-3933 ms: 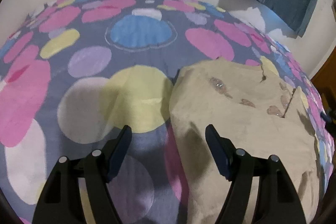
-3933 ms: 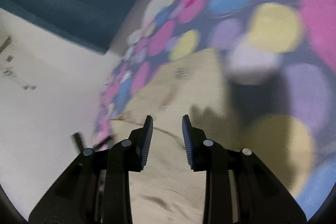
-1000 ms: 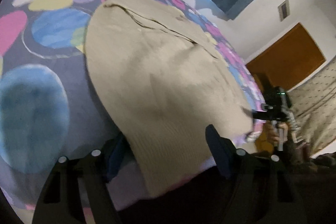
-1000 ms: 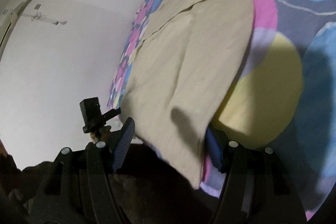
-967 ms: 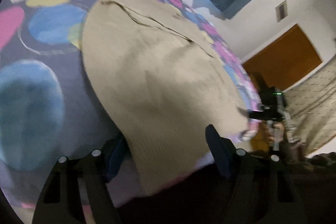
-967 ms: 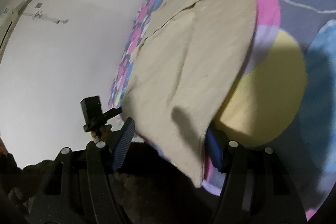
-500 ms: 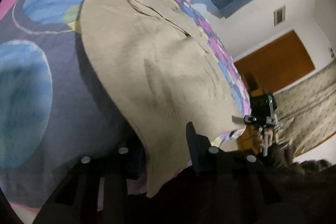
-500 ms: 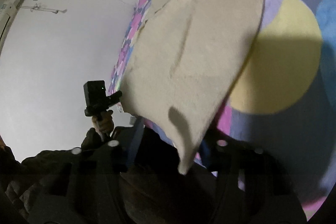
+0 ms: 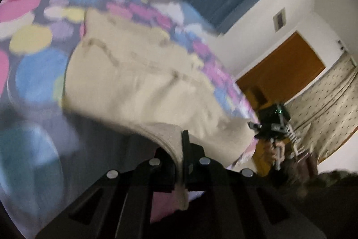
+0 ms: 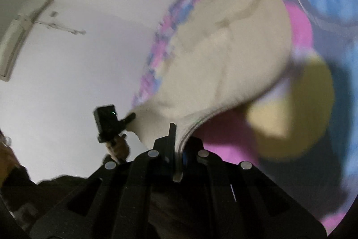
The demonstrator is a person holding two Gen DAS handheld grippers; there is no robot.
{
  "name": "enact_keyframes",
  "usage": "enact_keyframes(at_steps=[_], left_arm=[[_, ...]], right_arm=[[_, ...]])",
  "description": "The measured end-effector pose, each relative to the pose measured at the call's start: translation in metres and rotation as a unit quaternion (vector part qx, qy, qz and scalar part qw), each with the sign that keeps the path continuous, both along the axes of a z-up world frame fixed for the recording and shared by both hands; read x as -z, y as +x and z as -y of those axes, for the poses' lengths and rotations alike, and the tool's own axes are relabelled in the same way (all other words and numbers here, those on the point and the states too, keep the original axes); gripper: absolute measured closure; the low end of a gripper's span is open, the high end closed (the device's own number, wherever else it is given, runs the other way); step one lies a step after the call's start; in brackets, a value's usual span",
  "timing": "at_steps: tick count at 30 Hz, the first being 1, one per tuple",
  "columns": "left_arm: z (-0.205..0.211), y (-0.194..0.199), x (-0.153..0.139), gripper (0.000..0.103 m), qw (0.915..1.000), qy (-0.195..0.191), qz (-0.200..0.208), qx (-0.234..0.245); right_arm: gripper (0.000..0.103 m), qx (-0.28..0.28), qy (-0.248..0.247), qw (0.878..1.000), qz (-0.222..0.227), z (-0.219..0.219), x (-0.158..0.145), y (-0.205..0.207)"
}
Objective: Fold small clothes
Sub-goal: 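Grasp the sweater hem with both grippers and lift it toward the collar, then lay the hem over the collar and open both grippers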
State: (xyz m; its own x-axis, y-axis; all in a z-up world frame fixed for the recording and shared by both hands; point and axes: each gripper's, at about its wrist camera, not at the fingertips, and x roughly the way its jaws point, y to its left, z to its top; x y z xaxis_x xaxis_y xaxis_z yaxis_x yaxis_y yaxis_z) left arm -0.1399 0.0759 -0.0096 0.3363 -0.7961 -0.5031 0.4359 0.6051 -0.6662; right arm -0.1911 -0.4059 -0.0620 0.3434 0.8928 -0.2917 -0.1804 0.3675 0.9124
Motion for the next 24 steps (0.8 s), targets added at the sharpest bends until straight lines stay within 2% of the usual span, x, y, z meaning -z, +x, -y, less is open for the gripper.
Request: enact_keyframes(at_steps=[3, 7, 10, 13, 18, 21, 24], left_arm=[[-0.004, 0.036, -0.011, 0.098, 0.9994, -0.027, 0.005, -0.021], [0.004, 0.095, -0.015, 0.098, 0.9987, -0.008, 0.036, -0.036], [0.014, 0.140, -0.004, 0.098, 0.9984, -0.003, 0.037, -0.043], [0.022, 0.180, 0.010, 0.098, 0.9982, 0.011, 0.026, -0.053], [0.023, 0.223, 0.042, 0.098, 0.9972, 0.034, -0.002, -0.067], [0.024, 0.237, 0.052, 0.097, 0.9971, 0.038, -0.019, -0.064], [0.023, 0.236, 0.049, 0.091, 0.9972, 0.047, -0.018, -0.055]], right_arm=[[0.099, 0.017, 0.020, 0.999, 0.020, 0.008, -0.014, 0.036], [0.098, 0.032, 0.034, 0.998, 0.029, 0.017, -0.015, 0.098], [0.099, 0.044, 0.036, 0.998, 0.014, 0.023, -0.001, 0.147], [0.099, 0.060, 0.044, 0.997, -0.018, 0.022, 0.025, 0.196], [0.098, 0.075, 0.036, 0.995, -0.063, 0.018, 0.067, 0.237], [0.092, 0.081, 0.031, 0.993, -0.085, 0.022, 0.083, 0.250], [0.077, 0.084, 0.038, 0.992, -0.085, 0.029, 0.084, 0.251]])
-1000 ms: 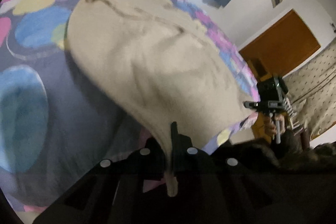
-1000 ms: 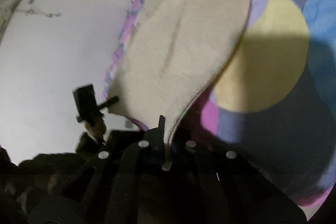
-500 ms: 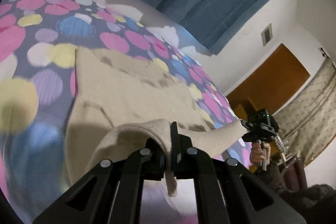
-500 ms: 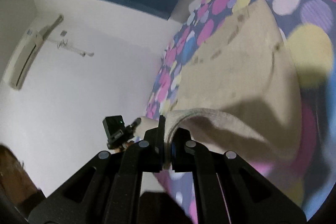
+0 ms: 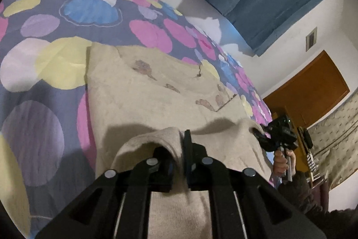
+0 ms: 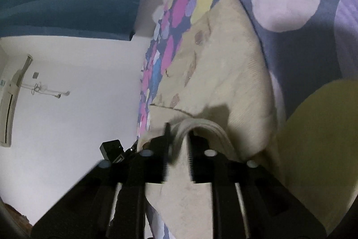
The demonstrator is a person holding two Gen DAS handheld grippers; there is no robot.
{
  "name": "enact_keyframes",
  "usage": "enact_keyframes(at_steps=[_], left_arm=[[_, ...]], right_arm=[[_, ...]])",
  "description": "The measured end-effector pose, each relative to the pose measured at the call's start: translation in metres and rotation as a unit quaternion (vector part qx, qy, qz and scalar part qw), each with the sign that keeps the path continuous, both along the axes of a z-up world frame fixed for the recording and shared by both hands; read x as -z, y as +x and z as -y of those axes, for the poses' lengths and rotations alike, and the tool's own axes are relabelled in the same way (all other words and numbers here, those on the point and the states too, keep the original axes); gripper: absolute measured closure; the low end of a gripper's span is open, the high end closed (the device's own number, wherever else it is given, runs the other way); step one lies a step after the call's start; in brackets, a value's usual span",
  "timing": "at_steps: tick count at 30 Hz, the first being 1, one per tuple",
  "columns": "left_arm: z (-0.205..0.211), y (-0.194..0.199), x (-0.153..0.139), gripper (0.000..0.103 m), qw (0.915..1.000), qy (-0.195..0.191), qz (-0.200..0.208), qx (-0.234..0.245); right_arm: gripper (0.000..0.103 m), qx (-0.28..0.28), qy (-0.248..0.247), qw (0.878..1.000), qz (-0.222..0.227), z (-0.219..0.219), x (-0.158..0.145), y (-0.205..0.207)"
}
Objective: Fold small clothes
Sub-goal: 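Lay the hem over the collar and open both grippers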
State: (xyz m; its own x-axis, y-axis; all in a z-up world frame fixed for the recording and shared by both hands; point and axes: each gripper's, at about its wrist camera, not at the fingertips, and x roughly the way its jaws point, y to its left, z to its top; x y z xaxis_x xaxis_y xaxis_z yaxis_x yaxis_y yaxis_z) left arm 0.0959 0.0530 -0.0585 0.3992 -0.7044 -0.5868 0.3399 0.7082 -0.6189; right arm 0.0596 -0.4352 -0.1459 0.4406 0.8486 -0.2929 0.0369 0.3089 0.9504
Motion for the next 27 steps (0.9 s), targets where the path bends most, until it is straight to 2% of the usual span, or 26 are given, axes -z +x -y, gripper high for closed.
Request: enact_keyframes(at_steps=[1, 2, 3, 5, 6, 8, 11, 13, 17, 21, 27], left_arm=[[0.000, -0.001, -0.002, 0.084, 1.0000, 0.005, 0.001, -0.002], [0.000, -0.002, -0.003, 0.068, 0.9999, 0.013, 0.004, -0.004], [0.000, -0.004, -0.005, 0.061, 0.9997, 0.022, 0.011, -0.007], [-0.001, -0.011, -0.012, 0.030, 0.9971, 0.060, 0.038, -0.027], [-0.001, -0.012, -0.014, 0.026, 0.9959, 0.070, 0.047, -0.031], [0.001, -0.012, -0.018, 0.022, 0.9927, 0.098, 0.061, -0.035], [0.004, -0.003, -0.018, 0.021, 0.9901, 0.126, 0.053, -0.032], [0.005, 0.005, -0.017, 0.017, 0.9897, 0.132, 0.045, -0.032], [0.006, 0.020, -0.012, 0.017, 0.9893, 0.140, 0.027, -0.032], [0.009, 0.037, -0.005, 0.017, 0.9927, 0.120, -0.003, -0.003], [0.020, 0.043, -0.006, 0.017, 0.9932, 0.102, 0.018, 0.052]], right_arm=[[0.074, 0.004, -0.002, 1.000, 0.011, 0.005, -0.005, -0.002], [0.074, 0.007, -0.005, 1.000, 0.019, 0.006, -0.008, -0.002], [0.073, 0.010, -0.014, 0.999, 0.028, 0.010, -0.013, -0.003], [0.067, 0.015, -0.055, 0.997, 0.043, 0.013, -0.023, -0.003], [0.064, 0.014, -0.074, 0.996, 0.047, 0.013, -0.026, -0.001], [0.062, 0.009, -0.098, 0.994, 0.045, 0.012, -0.028, 0.004], [0.056, 0.001, -0.113, 0.993, 0.041, 0.008, -0.025, 0.014], [0.046, -0.007, -0.122, 0.992, 0.038, 0.003, -0.023, 0.021], [0.040, -0.019, -0.128, 0.991, 0.037, -0.005, -0.017, 0.028], [0.039, -0.023, -0.130, 0.991, 0.032, -0.007, -0.014, 0.032], [0.038, -0.029, -0.135, 0.990, 0.035, -0.009, -0.013, 0.032]])
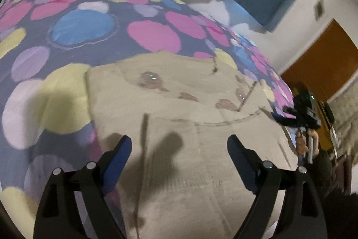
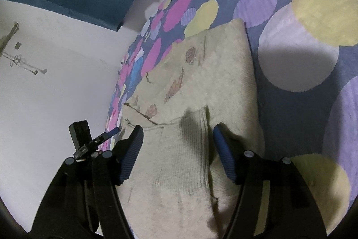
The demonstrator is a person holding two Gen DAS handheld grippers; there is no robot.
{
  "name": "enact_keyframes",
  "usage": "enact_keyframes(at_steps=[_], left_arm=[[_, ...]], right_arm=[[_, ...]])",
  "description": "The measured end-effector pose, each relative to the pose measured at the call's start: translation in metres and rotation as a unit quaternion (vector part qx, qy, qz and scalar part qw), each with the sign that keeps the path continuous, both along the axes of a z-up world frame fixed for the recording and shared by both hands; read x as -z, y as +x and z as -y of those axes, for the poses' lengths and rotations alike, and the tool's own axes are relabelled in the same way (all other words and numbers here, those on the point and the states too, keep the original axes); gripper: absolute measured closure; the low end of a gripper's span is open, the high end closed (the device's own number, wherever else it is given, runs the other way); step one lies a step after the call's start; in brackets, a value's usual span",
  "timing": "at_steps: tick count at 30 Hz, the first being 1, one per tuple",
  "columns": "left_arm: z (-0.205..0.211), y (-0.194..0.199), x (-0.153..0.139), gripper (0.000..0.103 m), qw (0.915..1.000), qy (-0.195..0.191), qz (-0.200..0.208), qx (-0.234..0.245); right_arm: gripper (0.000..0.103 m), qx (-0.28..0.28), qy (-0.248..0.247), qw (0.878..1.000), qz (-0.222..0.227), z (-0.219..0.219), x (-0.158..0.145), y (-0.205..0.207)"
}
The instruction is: Fold small clothes
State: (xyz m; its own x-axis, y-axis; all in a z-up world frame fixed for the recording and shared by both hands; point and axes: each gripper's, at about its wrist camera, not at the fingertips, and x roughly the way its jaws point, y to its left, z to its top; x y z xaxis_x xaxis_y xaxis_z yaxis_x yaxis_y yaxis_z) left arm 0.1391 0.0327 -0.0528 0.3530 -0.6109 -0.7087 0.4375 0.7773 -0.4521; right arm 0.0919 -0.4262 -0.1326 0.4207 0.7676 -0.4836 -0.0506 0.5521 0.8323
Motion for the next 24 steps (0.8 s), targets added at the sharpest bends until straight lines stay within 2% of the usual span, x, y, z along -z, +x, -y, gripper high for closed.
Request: enact_keyframes(at_steps=[2, 4, 6, 8, 13, 15, 18, 21, 24], left_arm=[[0.005, 0.001, 0.003, 0.017, 0.9996, -0.001, -0.003, 0.027], [0.008, 0.008, 0.010, 0.017, 0.9989, -0.014, -0.030, 0.035], [0.008, 0.017, 0.017, 0.017, 0.9980, -0.020, -0.053, 0.029], [0.005, 0.019, 0.019, 0.021, 0.9982, -0.021, -0.052, 0.021], [-0.005, 0.025, 0.022, 0.021, 0.9966, -0.049, -0.064, 0.015], [-0.004, 0.024, 0.023, 0.028, 0.9962, -0.052, -0.067, 0.018], [0.002, 0.021, 0.022, 0.036, 0.9964, -0.044, -0.063, 0.036], [0.010, 0.020, 0.023, 0.038, 0.9973, -0.018, -0.056, 0.044], [0.014, 0.020, 0.024, 0.059, 0.9979, 0.000, -0.052, 0.038]], right_arm=[[0.038, -0.003, -0.002, 1.000, 0.001, 0.000, 0.000, 0.000], [0.038, -0.005, 0.000, 1.000, 0.001, 0.000, 0.000, 0.001], [0.038, -0.003, 0.004, 1.000, 0.000, 0.001, 0.001, 0.002], [0.038, 0.000, 0.008, 1.000, 0.003, 0.003, -0.001, 0.002], [0.041, -0.009, 0.002, 1.000, 0.001, 0.001, 0.002, 0.004], [0.050, -0.017, -0.009, 1.000, 0.003, -0.004, 0.001, 0.004], [0.054, -0.029, -0.028, 0.999, 0.004, -0.010, 0.001, 0.006], [0.072, -0.035, -0.046, 0.998, -0.001, -0.014, 0.004, 0.009], [0.087, -0.038, -0.079, 0.996, 0.002, -0.018, 0.003, 0.009]])
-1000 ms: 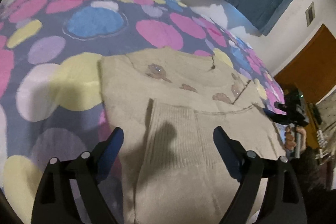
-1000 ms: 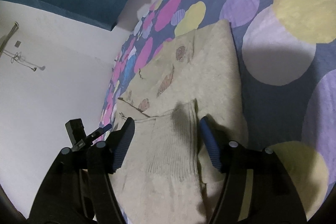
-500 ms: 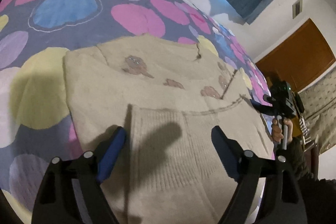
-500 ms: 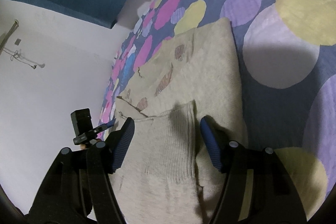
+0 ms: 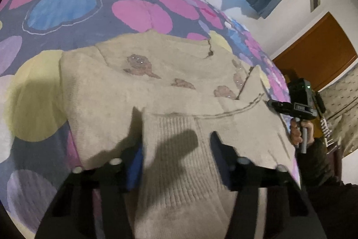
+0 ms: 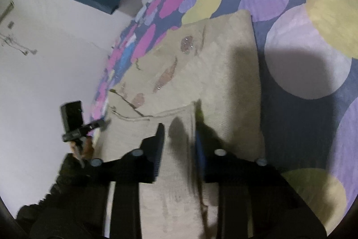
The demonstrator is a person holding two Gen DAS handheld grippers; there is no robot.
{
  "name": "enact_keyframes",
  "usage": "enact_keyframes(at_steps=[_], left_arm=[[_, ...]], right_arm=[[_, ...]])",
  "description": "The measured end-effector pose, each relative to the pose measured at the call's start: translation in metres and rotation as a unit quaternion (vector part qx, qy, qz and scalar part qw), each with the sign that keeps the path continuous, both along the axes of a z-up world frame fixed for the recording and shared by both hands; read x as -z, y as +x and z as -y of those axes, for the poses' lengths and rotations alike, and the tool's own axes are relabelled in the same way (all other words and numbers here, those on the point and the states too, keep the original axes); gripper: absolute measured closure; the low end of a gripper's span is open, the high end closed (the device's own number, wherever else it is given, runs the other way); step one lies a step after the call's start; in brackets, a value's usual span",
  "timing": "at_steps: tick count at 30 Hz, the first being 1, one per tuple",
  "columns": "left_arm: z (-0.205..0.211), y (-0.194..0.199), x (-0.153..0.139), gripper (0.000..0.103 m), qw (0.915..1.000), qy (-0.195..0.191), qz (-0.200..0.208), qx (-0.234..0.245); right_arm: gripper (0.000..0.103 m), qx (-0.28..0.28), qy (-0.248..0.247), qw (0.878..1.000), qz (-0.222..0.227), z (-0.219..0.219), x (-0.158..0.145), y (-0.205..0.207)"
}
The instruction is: Fold small clothes
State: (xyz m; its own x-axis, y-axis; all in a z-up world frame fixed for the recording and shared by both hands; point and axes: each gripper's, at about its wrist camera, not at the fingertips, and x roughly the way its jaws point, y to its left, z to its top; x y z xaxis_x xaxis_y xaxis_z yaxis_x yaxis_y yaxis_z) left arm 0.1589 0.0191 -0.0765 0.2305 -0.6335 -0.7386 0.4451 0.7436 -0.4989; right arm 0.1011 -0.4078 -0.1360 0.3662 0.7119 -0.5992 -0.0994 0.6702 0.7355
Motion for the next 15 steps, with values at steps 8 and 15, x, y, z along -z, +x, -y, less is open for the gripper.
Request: enact_keyframes(at_steps=[8, 15], left_arm=[[0.006, -0.018, -0.014, 0.098, 0.9966, 0.051, 0.063, -0.017], [0.003, -0.027, -0.056, 0.099, 0.9887, 0.050, 0.133, -0.046]], right_arm=[[0.099, 0.013, -0.049, 0.997, 0.058, -0.006, -0.027, -0.016], [0.099, 0.013, -0.083, 0.988, 0.128, -0.015, -0.073, -0.020]])
